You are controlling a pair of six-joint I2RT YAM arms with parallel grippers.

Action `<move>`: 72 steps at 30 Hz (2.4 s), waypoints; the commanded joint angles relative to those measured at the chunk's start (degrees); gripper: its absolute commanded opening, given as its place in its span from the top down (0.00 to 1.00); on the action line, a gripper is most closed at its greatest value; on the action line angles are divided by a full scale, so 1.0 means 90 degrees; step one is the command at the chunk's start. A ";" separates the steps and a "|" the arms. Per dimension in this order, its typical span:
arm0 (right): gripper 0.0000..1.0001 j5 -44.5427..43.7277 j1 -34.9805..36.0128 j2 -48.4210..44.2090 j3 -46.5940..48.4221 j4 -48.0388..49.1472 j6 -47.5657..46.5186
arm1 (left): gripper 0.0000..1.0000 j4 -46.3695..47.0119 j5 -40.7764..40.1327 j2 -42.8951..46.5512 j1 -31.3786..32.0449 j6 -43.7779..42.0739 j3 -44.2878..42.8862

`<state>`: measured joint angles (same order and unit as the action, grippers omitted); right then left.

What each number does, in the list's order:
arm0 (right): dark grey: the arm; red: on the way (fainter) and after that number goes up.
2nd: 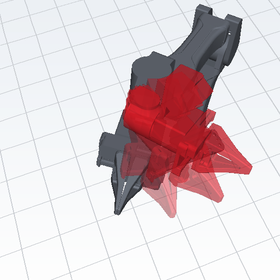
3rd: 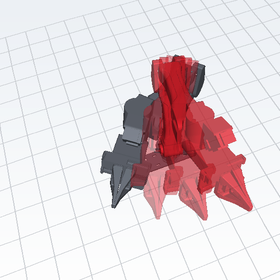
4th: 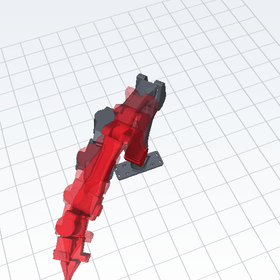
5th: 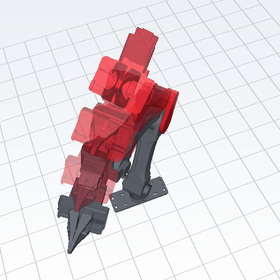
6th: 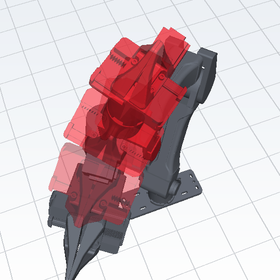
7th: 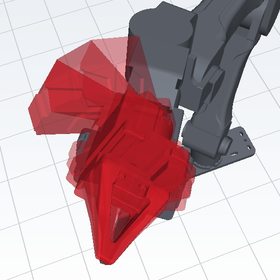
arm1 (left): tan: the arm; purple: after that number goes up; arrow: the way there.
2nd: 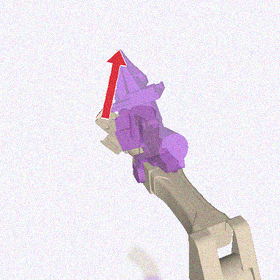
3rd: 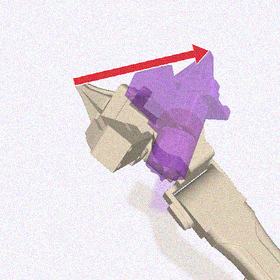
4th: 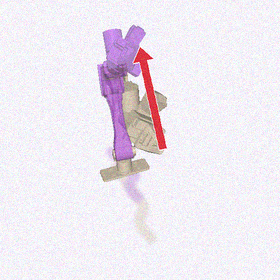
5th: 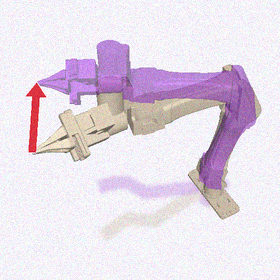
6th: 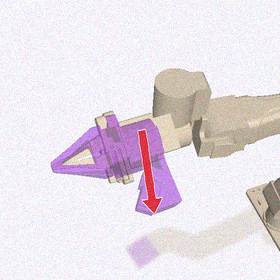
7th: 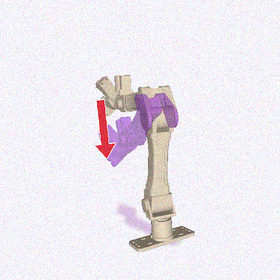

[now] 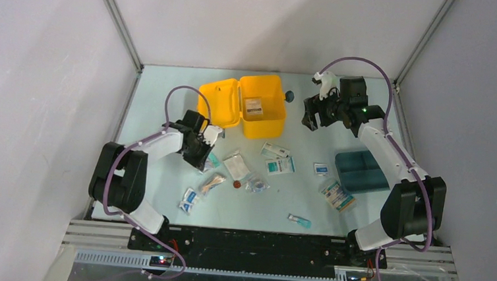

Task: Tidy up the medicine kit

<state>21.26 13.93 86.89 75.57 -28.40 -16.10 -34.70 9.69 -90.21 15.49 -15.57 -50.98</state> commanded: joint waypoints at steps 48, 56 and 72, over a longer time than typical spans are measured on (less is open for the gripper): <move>0.34 0.3737 0.2453 0.2632 0.3418 -0.2236 -0.9607 | 0.87 -0.6388 0.4818 -0.3602 -0.0394 -0.0826 -0.7172; 0.32 0.3579 0.2458 0.2972 0.3934 -0.4067 -1.0581 | 0.87 -0.6387 0.5186 -0.3628 -0.0375 -0.0754 -0.7198; 0.66 0.3101 0.2637 0.2458 0.2470 -0.0826 -0.7638 | 0.68 -0.6389 0.5719 -0.3625 -0.0293 -0.0528 -0.7087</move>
<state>50.30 37.30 112.92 99.37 -47.53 -94.59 -89.23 56.40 -123.02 12.49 -21.63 -114.48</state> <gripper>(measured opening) 0.404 0.312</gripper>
